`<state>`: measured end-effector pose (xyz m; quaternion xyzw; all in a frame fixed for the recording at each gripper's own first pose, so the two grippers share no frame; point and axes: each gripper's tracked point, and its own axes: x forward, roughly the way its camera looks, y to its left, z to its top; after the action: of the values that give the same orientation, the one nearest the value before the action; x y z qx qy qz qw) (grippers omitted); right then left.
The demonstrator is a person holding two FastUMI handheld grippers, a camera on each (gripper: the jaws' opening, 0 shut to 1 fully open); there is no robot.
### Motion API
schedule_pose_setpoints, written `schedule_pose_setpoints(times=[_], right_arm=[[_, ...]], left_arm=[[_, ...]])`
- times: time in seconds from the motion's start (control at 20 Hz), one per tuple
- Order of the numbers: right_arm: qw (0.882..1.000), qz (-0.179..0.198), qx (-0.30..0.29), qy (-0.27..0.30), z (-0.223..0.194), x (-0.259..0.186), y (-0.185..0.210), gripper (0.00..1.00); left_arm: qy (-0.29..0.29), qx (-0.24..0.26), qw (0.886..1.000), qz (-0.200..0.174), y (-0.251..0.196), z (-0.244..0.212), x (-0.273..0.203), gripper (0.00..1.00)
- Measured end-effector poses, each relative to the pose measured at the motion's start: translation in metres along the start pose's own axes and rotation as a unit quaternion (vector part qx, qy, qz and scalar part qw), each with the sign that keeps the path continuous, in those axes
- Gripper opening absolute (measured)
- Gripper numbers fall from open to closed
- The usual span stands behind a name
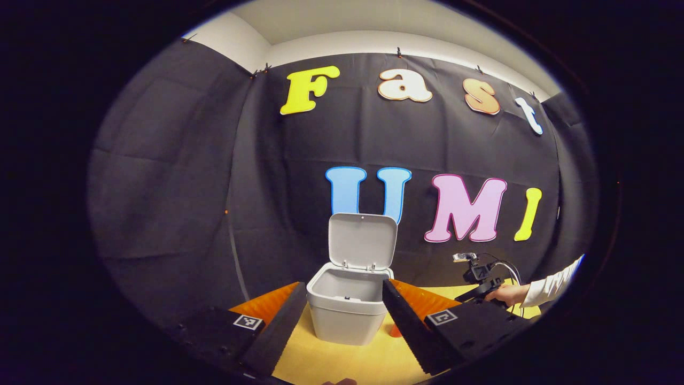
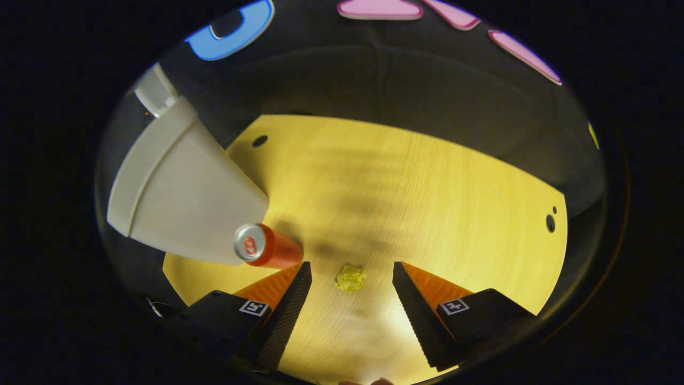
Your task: Press the lid of the desktop garbage bin to open it, pick up the crumpled paper on the desktop and throw it into the bin, then pick up the pop can on the desktop and drop it into the bin, and finally close the garbage bin lid.
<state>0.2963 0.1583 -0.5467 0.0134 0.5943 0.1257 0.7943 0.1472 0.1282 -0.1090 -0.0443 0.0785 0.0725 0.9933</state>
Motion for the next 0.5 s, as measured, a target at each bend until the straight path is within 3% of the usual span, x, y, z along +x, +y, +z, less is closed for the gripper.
schedule_pose_setpoints(times=[0.05,0.15,0.5], right_arm=[[0.999,-0.003,0.003,0.034,-0.005,0.010,-0.004,1.00],[0.997,-0.029,-0.016,0.065,-0.009,0.033,-0.017,1.00],[0.992,-0.059,-0.024,0.107,-0.032,0.078,-0.010,0.99]], left_arm=[[0.008,-0.003,1.000,0.003,0.001,-0.004,-0.007,0.99],[0.010,-0.006,1.000,0.012,0.007,-0.008,-0.018,0.96],[0.050,-0.041,0.996,0.059,0.036,-0.045,-0.043,0.94]])
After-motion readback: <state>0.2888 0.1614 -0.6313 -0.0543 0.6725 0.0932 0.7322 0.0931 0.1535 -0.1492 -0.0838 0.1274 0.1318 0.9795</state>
